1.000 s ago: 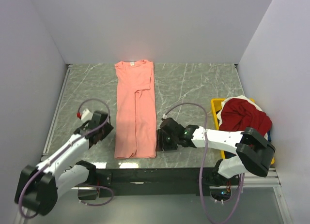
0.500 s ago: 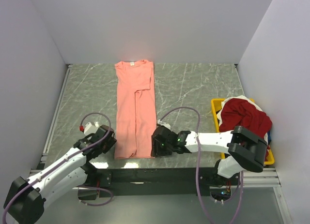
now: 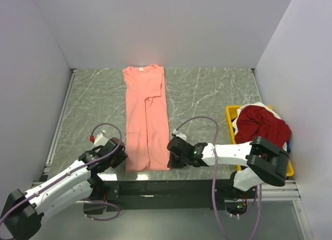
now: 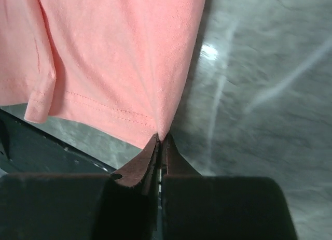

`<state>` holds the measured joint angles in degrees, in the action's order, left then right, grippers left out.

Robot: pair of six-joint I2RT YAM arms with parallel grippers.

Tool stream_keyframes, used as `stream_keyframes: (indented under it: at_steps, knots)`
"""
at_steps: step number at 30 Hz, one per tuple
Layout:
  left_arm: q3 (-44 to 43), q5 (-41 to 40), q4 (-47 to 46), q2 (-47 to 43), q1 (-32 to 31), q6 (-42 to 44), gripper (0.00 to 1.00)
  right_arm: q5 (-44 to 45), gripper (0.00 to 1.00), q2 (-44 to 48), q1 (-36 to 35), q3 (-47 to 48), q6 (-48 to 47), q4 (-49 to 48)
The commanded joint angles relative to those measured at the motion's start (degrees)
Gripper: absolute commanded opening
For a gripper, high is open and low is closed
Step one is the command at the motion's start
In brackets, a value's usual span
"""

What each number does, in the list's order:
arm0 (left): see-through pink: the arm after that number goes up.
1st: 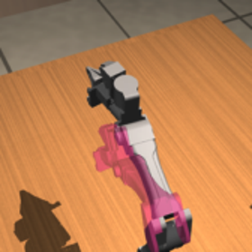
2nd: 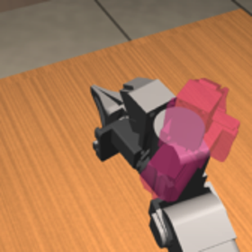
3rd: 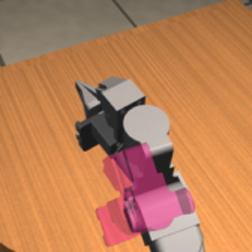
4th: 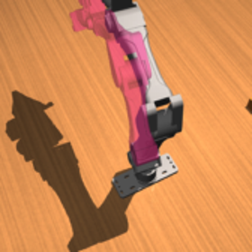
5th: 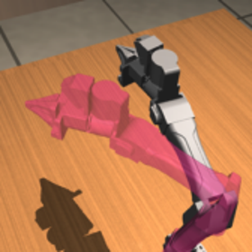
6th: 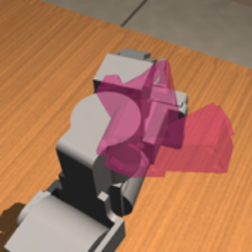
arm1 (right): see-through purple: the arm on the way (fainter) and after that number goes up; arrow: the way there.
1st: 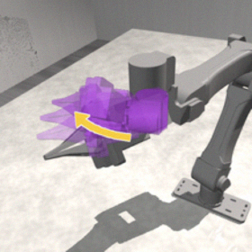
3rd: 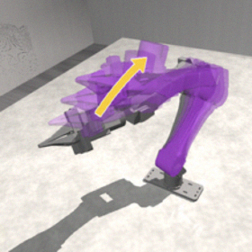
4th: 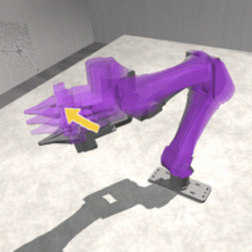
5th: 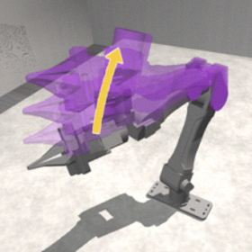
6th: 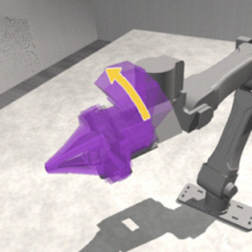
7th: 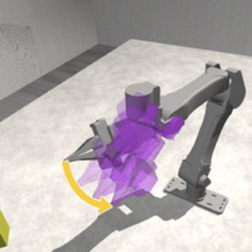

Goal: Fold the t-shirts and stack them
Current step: Fold the tshirt

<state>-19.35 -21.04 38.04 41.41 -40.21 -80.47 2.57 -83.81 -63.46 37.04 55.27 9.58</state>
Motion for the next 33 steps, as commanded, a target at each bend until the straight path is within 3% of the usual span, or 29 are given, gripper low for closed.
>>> stream_keyframes:
  at_steps: [1, 11, 18, 22, 27, 30, 31, 33]
  knots:
    - [-3.14, 4.23, -0.34, -0.63, -0.57, 4.61, 0.45, 2.53, 0.00, 4.00, 1.32, -4.24, -0.86, 3.77]
    - [-4.12, 14.61, -1.39, 0.08, -3.73, 8.31, 0.41, 1.83, 0.00, 10.42, 4.31, -8.21, -4.02, 6.59]
    - [-2.44, 14.36, -1.83, 0.51, -11.29, 5.06, 0.54, 1.47, 0.00, 10.07, 4.31, -7.77, -4.82, 6.41]
    - [-1.30, 13.39, -2.18, 2.09, -13.49, 2.25, 0.54, 1.12, 0.00, 9.72, 4.31, -7.68, -4.99, 6.15]
    - [-0.42, 11.72, -3.50, 3.94, -16.39, -0.39, 0.46, 1.47, 0.00, 11.21, 4.31, -8.29, -4.99, 6.68]
    - [0.54, 11.72, -5.61, 5.70, -17.27, -1.18, 0.35, 1.39, 0.00, 12.35, 4.40, -9.00, -4.99, 6.85]
    - [0.72, 11.63, -6.05, 6.75, -17.62, -1.36, 0.25, 1.39, 0.00, 12.70, 4.49, -9.26, -4.90, 6.85]
    - [1.07, 11.46, -6.05, 7.54, -18.68, -2.41, 0.16, 1.39, 0.00, 13.58, 4.57, -9.96, -4.90, 6.85]
